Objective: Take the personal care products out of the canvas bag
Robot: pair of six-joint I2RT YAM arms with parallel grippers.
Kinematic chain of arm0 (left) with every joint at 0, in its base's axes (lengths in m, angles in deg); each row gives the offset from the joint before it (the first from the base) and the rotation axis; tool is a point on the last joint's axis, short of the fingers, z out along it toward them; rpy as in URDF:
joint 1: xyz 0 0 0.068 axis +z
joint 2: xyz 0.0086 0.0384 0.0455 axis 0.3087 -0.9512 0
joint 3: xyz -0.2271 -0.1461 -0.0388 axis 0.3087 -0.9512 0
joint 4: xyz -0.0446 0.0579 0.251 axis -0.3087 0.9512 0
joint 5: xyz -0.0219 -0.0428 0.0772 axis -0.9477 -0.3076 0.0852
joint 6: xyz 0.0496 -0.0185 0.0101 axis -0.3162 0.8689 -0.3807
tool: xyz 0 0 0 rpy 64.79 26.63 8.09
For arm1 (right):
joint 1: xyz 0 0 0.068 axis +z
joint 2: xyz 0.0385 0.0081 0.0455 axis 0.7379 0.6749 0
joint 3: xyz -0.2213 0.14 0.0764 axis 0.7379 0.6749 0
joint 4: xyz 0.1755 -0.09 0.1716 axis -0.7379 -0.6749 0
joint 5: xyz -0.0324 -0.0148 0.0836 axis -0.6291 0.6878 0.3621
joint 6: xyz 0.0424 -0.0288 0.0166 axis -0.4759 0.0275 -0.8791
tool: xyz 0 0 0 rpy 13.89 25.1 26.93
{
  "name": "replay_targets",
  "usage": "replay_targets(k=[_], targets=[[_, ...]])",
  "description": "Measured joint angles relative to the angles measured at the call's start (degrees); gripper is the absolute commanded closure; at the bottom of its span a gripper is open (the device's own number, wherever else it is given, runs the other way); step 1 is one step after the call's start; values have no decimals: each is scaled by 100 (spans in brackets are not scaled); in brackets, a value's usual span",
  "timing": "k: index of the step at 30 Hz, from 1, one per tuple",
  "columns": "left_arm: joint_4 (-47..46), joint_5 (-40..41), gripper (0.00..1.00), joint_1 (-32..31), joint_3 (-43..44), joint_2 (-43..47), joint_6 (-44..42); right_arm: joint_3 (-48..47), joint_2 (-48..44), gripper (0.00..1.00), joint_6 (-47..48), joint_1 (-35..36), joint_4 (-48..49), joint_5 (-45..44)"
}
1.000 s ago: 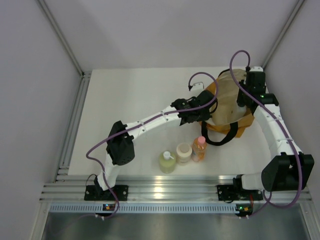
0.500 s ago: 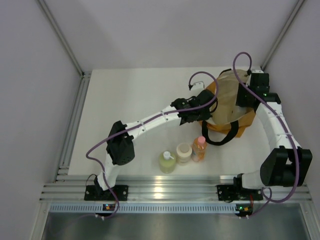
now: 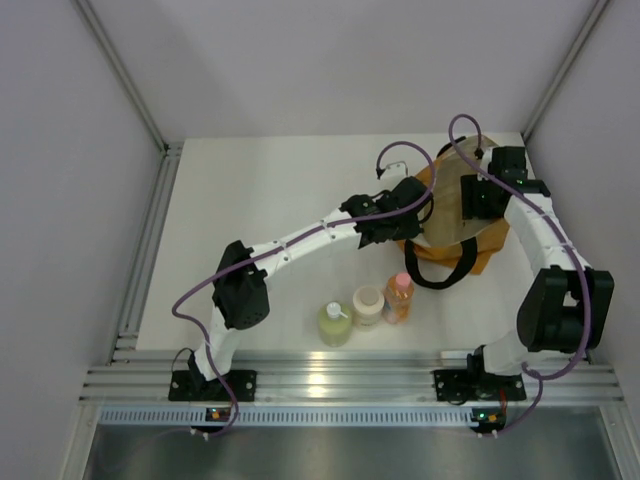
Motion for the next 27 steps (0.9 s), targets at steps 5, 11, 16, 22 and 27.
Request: replay_targets(k=[5,11,16,22,27], targets=[[-2,-48,100,17,2,0,0,-42,286,81,57,-9,11,66],[0,-61,100,39,2,0,2,-46,269,100,-50,-9,2,59],[0,-87,100,44,2,0,7,-52,127,100,-232,-9,-157,61],[0,-81,100,46,2,0,24,-590,-129,100,-376,7,-579,79],[0,-63,100,48,39,0,24,-1049,-284,100,-415,74,-636,83]])
